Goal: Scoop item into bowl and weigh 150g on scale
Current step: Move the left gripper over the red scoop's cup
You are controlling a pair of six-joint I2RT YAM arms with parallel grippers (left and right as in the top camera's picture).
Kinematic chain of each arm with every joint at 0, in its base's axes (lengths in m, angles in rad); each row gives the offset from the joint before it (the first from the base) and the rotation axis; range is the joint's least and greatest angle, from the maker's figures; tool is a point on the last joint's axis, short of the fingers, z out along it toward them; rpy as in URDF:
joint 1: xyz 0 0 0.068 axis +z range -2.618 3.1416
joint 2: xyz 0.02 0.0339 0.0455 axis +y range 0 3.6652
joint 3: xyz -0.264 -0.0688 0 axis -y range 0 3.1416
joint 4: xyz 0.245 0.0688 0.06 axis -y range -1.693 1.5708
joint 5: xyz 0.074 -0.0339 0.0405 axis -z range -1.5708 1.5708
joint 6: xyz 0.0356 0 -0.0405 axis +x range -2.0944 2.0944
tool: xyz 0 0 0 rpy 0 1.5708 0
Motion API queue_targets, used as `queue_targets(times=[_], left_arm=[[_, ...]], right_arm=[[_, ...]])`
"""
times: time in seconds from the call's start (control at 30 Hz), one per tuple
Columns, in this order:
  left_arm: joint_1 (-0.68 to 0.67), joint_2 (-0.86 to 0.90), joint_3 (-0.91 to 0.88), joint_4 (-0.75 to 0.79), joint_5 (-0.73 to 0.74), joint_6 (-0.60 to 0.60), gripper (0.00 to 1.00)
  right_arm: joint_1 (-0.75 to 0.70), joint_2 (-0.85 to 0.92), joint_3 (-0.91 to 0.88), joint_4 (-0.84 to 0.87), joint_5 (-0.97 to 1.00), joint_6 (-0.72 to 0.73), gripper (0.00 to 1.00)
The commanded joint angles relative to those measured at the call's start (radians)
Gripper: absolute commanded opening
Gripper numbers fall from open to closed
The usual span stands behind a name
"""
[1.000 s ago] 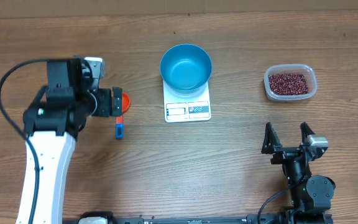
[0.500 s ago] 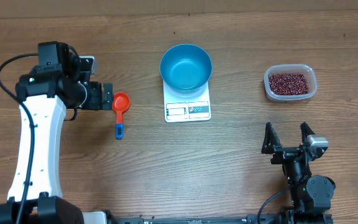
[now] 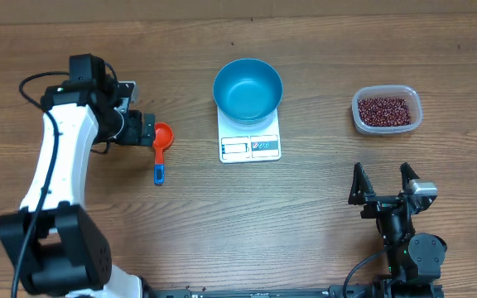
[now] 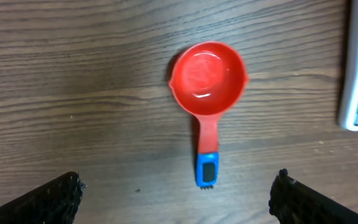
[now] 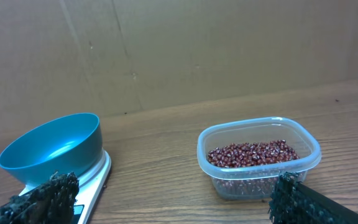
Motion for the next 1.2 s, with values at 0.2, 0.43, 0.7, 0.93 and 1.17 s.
queue_targets(times=[0.2, 0.43, 0.7, 0.93, 1.17], left_arm=[[0.002, 0.105, 0.023, 0.06, -0.023, 0.018, 1.0], [0.001, 0.153, 0.023, 0.102, -0.026, 0.018, 1.0], [-0.024, 0.21, 0.023, 0.158, -0.079, 0.018, 1.0], [-0.037, 0.276, 0.023, 0.18, -0.078, 0.018, 1.0], [-0.039, 0.314, 0.023, 0.205, -0.079, 0.018, 1.0]], right_arm=[[0.004, -0.01, -0.011, 0.002, 0.01, -0.003, 1.0], [0.004, -0.01, -0.011, 0.003, 0.01, -0.003, 1.0], [0.004, -0.01, -0.011, 0.002, 0.01, -0.003, 1.0], [0.004, -0.01, -0.011, 0.003, 0.01, -0.003, 1.0], [0.004, -0.01, -0.011, 0.003, 0.01, -0.003, 1.0]])
